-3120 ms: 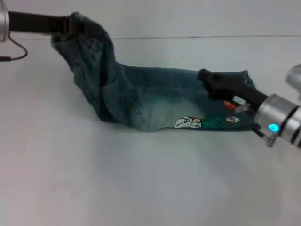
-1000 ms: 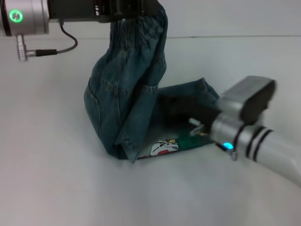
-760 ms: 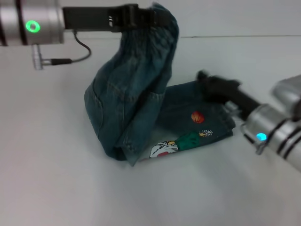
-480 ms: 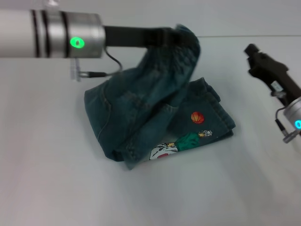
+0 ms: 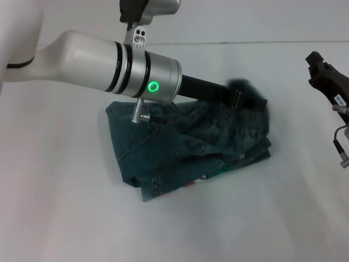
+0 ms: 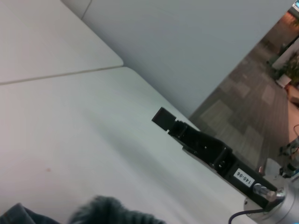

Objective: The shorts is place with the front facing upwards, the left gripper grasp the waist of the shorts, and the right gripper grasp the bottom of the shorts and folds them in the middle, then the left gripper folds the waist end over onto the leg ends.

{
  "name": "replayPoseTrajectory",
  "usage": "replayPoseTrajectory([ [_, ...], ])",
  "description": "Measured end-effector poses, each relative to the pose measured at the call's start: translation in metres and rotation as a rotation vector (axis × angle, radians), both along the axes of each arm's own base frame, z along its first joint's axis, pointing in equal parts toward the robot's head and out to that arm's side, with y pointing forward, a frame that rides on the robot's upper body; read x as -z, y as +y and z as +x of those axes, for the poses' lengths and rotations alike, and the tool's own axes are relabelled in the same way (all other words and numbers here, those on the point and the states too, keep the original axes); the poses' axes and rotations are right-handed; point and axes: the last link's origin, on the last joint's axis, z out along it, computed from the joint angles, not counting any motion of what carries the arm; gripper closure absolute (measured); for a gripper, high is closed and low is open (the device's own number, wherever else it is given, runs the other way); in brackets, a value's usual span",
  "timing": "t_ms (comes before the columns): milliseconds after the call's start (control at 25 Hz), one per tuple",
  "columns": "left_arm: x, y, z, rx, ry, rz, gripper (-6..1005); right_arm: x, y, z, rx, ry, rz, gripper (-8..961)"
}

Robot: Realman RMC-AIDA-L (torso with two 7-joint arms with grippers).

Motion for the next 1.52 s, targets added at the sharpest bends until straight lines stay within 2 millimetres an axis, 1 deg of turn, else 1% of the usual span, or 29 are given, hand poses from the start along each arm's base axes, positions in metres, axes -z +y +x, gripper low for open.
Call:
replayPoseTrajectory([
  [360,0.006,-0.001,-0.002,0.01,0.024,0.015,546,0.006,0.001,-0.001,0.014,-0.001,-0.027,954],
  [480,0.004,0.0,-0.003,0.007,0.012,0.026,429,0.007,0.001,-0.002,0.011,0.0,-0.032,953],
  [560,0.001,-0.001,-0.003,0.016,-0.011,0.037,351,0.007,0.001,-0.002,0.005,0.008,-0.041,953],
  [640,-0.007,-0.001,-0.005,0.032,-0.061,0.065,277,0.007,0.003,-0.003,-0.005,0.011,-0.065,953],
  [680,-0.014,-0.002,-0.006,0.047,-0.112,0.097,242,0.006,0.004,-0.003,-0.012,0.008,-0.081,953],
  [800,-0.025,-0.005,-0.014,0.069,-0.196,0.161,138,0.004,0.004,-0.005,-0.051,-0.004,-0.116,953],
  [840,-0.03,-0.007,-0.019,0.078,-0.237,0.19,138,0.002,0.004,-0.006,-0.077,-0.008,-0.121,953],
  [920,-0.039,-0.011,-0.029,0.087,-0.296,0.237,139,-0.004,0.001,-0.01,-0.136,-0.011,-0.128,952],
  [1080,-0.057,-0.026,-0.065,0.082,-0.381,0.305,141,-0.022,-0.009,-0.018,-0.284,-0.006,-0.165,952],
  [1120,-0.063,-0.033,-0.078,0.076,-0.398,0.322,141,-0.027,-0.012,-0.02,-0.325,-0.012,-0.181,952],
  [1200,-0.07,-0.042,-0.093,0.074,-0.417,0.349,141,-0.035,-0.016,-0.023,-0.385,-0.017,-0.218,952],
  [1240,-0.076,-0.05,-0.106,0.066,-0.429,0.38,141,-0.039,-0.018,-0.024,-0.404,-0.014,-0.244,952],
  [1280,-0.079,-0.056,-0.114,0.066,-0.435,0.395,141,-0.042,-0.02,-0.025,-0.417,-0.012,-0.274,952],
  [1400,-0.09,-0.076,-0.139,0.062,-0.443,0.449,141,-0.048,-0.024,-0.024,-0.457,-0.051,-0.382,875],
  [1520,-0.101,-0.096,-0.166,0.052,-0.402,0.481,141,-0.058,-0.032,-0.022,-0.499,-0.111,-0.499,798],
])
